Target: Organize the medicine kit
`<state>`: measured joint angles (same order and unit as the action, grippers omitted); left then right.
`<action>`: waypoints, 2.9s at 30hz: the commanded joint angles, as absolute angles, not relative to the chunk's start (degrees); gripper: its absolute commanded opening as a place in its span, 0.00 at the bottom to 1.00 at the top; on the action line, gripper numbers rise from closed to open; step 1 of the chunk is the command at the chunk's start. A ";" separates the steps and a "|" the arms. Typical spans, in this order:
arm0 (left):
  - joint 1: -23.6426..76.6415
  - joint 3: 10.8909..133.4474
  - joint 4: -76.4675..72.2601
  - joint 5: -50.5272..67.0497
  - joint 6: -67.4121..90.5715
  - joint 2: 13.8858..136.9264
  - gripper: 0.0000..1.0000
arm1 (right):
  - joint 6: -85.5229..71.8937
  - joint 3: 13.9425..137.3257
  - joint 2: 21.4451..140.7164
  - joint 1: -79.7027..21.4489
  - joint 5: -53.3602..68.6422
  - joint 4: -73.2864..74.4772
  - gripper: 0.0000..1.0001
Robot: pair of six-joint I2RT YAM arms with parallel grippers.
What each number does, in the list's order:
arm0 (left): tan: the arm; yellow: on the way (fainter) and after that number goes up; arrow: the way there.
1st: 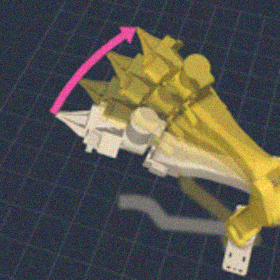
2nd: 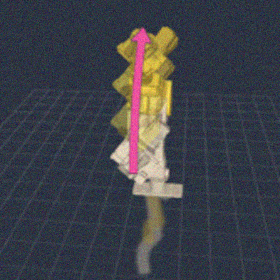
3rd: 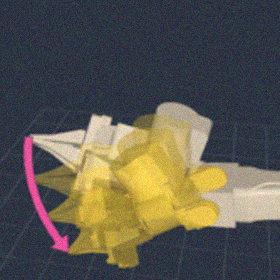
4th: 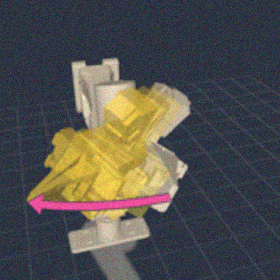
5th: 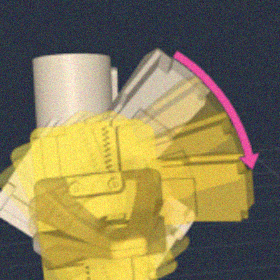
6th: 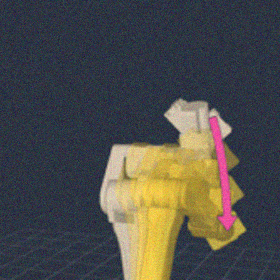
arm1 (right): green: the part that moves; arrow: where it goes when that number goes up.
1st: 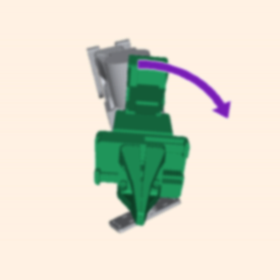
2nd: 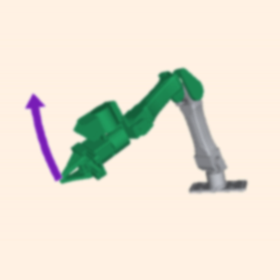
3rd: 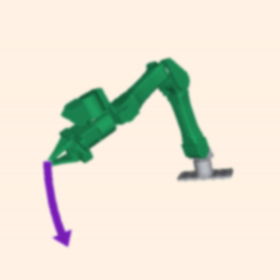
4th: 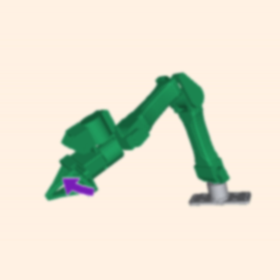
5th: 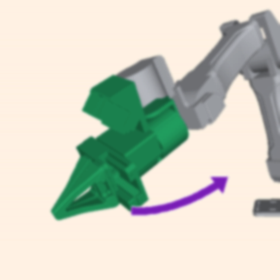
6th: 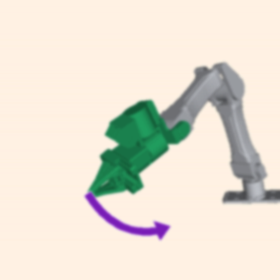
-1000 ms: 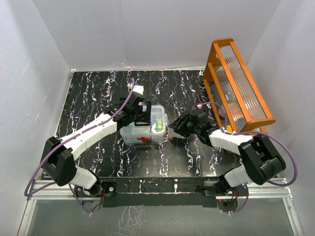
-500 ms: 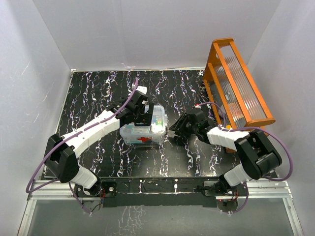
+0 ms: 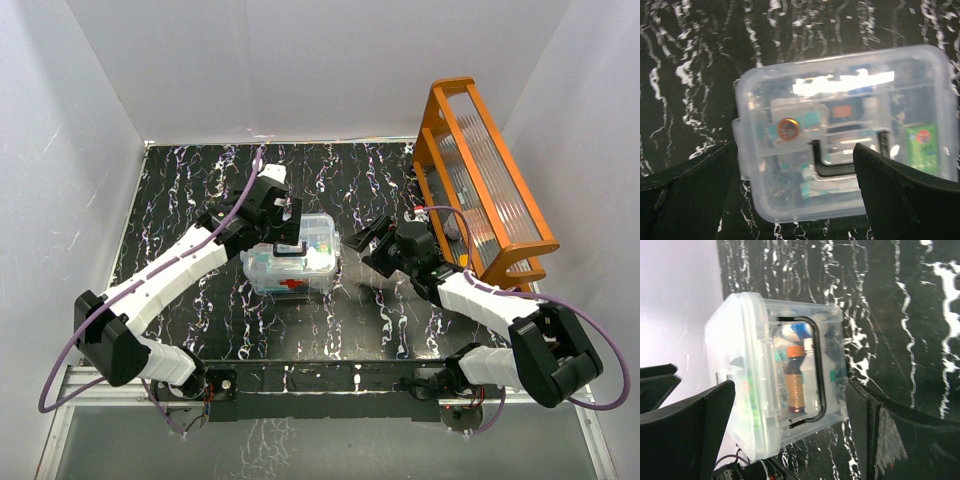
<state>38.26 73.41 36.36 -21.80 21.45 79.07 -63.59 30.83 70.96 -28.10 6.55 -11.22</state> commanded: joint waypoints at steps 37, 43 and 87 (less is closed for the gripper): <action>13.45 59.72 35.68 -5.29 20.32 74.90 0.73 | -68.85 34.47 82.91 -40.76 4.13 -23.78 0.44; 13.45 61.77 36.75 -2.86 20.26 74.62 0.83 | -67.66 33.79 78.51 -38.93 7.20 -24.88 0.71; 13.50 58.40 33.97 0.10 20.57 74.71 0.78 | -67.90 30.81 87.52 -39.10 7.33 -34.73 0.80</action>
